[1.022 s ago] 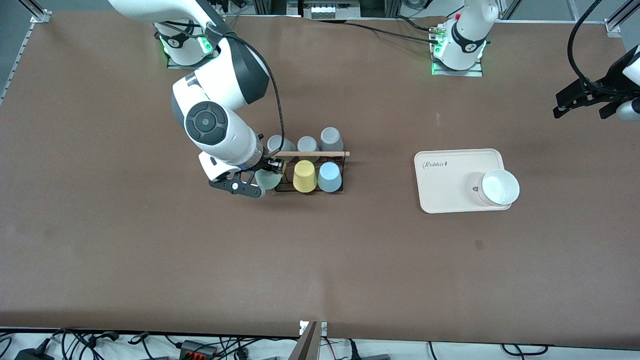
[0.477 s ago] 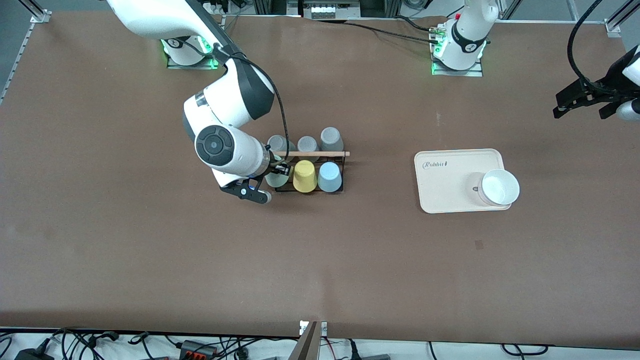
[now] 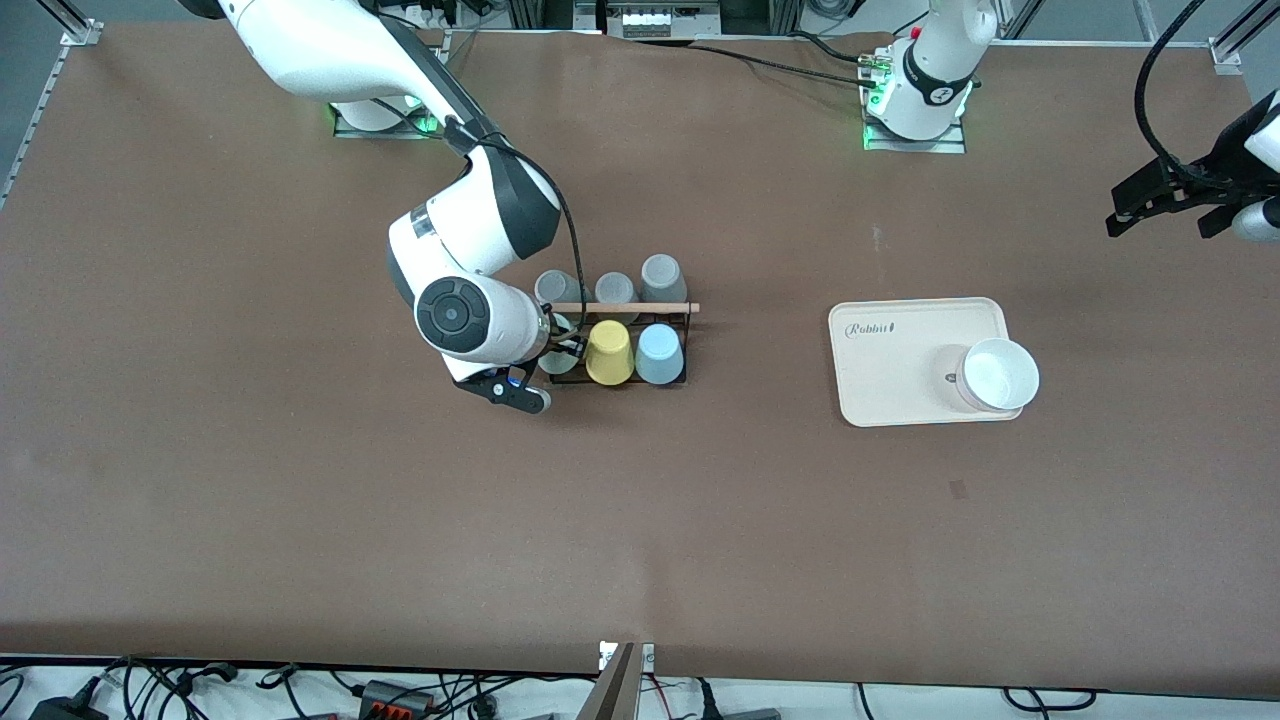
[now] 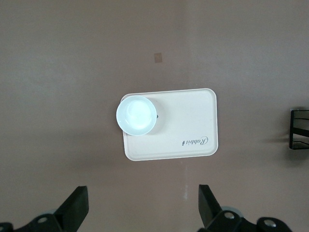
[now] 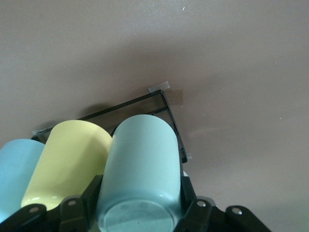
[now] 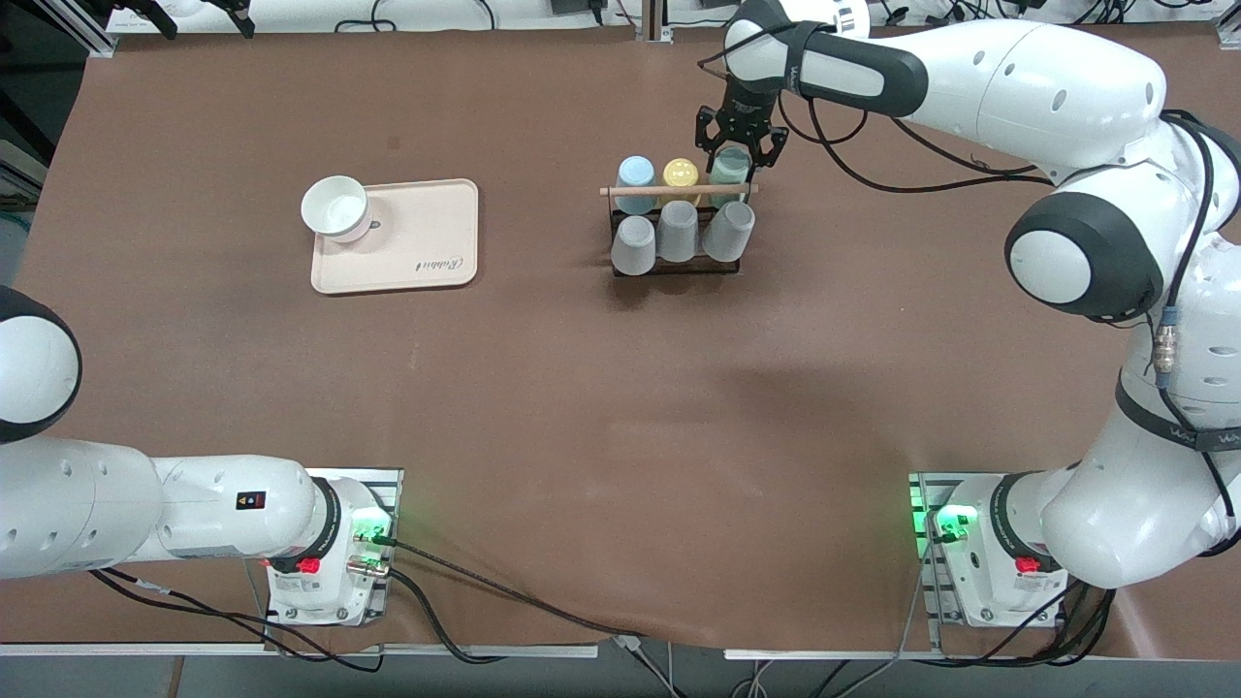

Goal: Hang scattered cups on rack with three cups
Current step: 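Carry the teal cup to the rack and hang it beside the yellow cup, then open the right gripper and draw it back from the rack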

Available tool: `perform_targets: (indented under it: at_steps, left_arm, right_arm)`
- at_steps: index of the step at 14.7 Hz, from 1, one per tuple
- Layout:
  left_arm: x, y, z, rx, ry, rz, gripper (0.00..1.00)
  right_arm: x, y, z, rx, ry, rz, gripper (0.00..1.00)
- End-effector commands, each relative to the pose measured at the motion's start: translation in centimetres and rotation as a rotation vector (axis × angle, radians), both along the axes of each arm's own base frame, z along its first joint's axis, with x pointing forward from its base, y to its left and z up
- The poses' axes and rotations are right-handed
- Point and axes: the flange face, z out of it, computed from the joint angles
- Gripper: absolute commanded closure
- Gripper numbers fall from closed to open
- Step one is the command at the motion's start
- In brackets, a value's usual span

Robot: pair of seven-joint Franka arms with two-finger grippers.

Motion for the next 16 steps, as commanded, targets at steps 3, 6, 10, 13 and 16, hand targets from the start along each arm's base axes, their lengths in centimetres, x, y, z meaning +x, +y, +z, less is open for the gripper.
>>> perform_targets:
  at_steps: [3,6,10,13,16]
  left_arm:
    - [0.2,-0.1,0.5,-0.023,-0.011,-0.008,0.0]
    - [0.2,-0.1,0.5,-0.023,-0.011,-0.008,0.0]
    - [0.2,-0.1,0.5,-0.023,-0.011,-0.008,0.0]
    - [0.2,-0.1,0.5,-0.023,-0.011,-0.008,0.0]
    - [0.2,-0.1,0.5,-0.023,-0.009,-0.008,0.0]
  right_arm:
    - [0.5,0.8,-1.3,0.016,0.002,-0.035,0.36]
    - [1.3,0.4,0.3,0.022,-0.02,-0.074,0.0]
    - [2.4,-0.9,5.5,0.037,-0.074,-0.076,0.0]
    - [4.1,-5.5,10.0,0.045,-0.11,-0.111,0.0]
    - [6.3,-13.0,12.7,0.018,-0.153,-0.038,0.0]
